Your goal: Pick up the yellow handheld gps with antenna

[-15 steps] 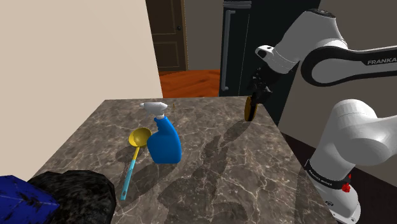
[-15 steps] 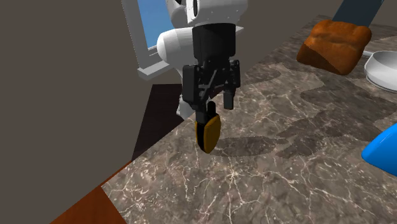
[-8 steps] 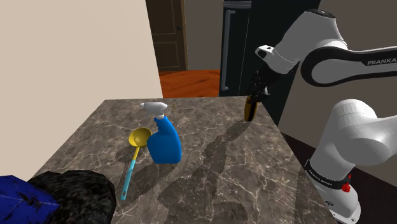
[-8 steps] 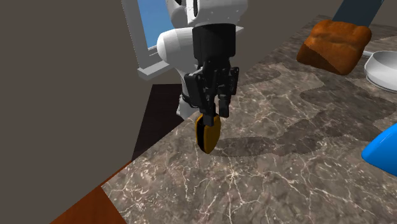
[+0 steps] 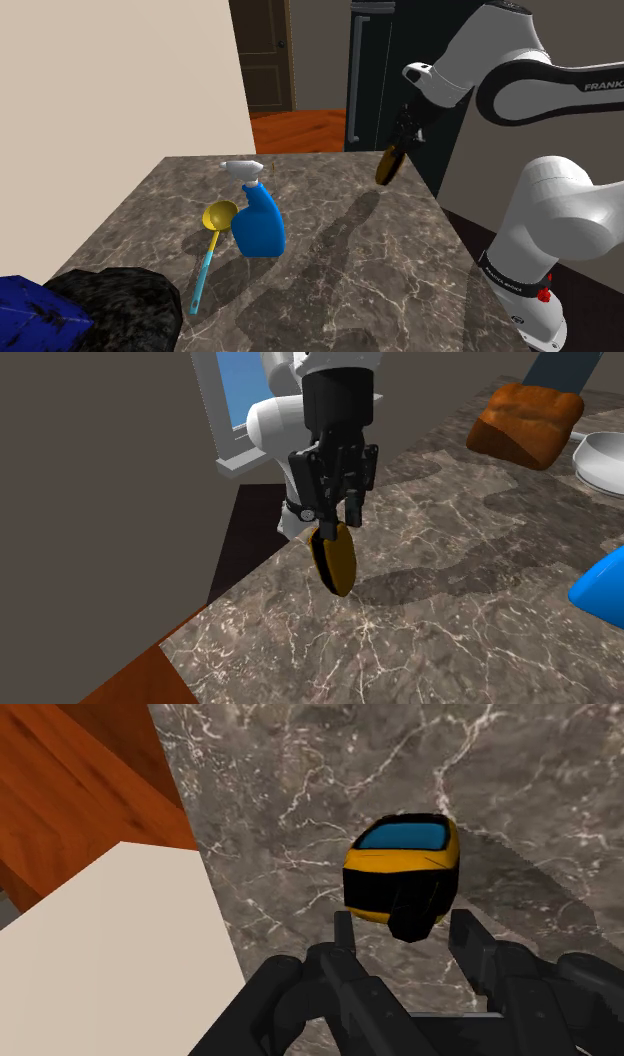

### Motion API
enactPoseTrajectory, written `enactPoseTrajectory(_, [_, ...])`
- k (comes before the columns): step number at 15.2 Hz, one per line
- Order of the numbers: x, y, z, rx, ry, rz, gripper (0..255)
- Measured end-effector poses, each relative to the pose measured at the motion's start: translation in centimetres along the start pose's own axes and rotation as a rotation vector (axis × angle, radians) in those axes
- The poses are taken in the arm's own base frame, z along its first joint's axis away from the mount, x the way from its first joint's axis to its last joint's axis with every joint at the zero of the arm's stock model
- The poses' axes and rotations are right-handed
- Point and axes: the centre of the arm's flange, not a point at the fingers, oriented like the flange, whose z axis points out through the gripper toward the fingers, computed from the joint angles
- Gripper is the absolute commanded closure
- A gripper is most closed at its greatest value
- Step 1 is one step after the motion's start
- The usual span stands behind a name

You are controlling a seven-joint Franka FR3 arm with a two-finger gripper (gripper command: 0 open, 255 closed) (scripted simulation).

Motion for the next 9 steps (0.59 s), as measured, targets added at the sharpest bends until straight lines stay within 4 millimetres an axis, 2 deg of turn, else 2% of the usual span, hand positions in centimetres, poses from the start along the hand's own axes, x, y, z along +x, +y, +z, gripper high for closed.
enactPoseTrajectory(9, [1.6, 1.3, -4.3, 0.000, 0.000, 0.000, 255])
